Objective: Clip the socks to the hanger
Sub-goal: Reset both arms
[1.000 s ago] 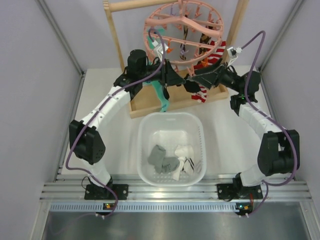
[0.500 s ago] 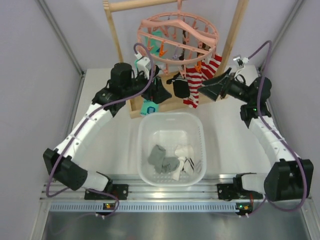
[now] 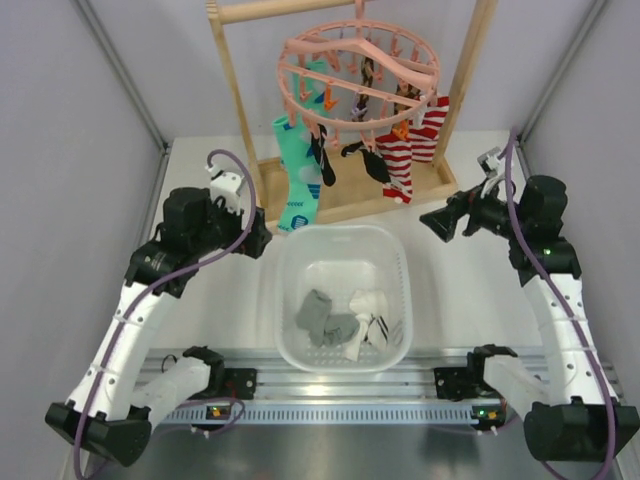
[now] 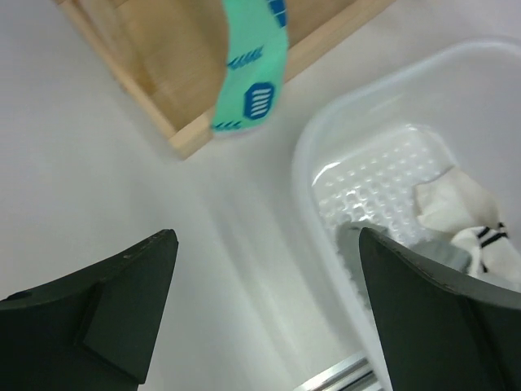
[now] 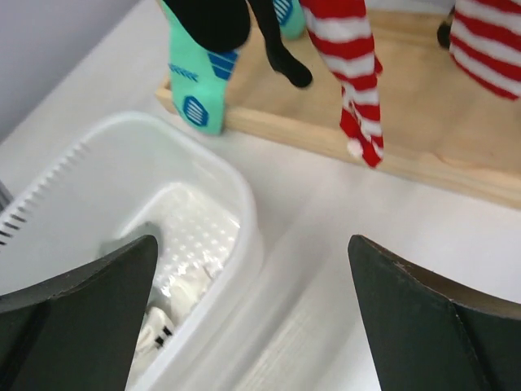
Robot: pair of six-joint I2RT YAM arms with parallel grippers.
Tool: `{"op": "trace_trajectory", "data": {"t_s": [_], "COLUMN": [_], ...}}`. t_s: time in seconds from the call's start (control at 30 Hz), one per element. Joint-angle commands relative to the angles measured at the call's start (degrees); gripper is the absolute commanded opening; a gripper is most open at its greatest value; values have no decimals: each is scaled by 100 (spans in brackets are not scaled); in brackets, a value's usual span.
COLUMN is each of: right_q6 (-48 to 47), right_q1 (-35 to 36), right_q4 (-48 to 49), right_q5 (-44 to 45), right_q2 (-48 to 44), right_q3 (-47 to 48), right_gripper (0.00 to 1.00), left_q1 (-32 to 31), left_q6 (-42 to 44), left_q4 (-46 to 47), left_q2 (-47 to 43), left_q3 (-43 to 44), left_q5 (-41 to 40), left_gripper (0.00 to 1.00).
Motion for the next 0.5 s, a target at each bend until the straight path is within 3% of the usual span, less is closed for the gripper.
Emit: {"op": "trace_trajectory", "data": {"t_s": [0.0,0.2,0.47], "right_q6": [-1197,-1630,-1683], "right_q1": [-70,-70,-70], "right_q4": [-1294,-1455,-1482], "right_q5": [892,1219,1166], "right_q2": [38,-23,-129], "right_q3": [358,175,130], "right_gripper": [100,100,100], "left_q1": [373,900,1603], "left_q6": [186,371,291], "left_q4": [-382,-471,-339], "left_q2": [-430,-1055,-1257], "left_q3": [-348,-832,-868], "left_q5": [-787,-1455,-1351], "left_gripper": [98,98,98]}}
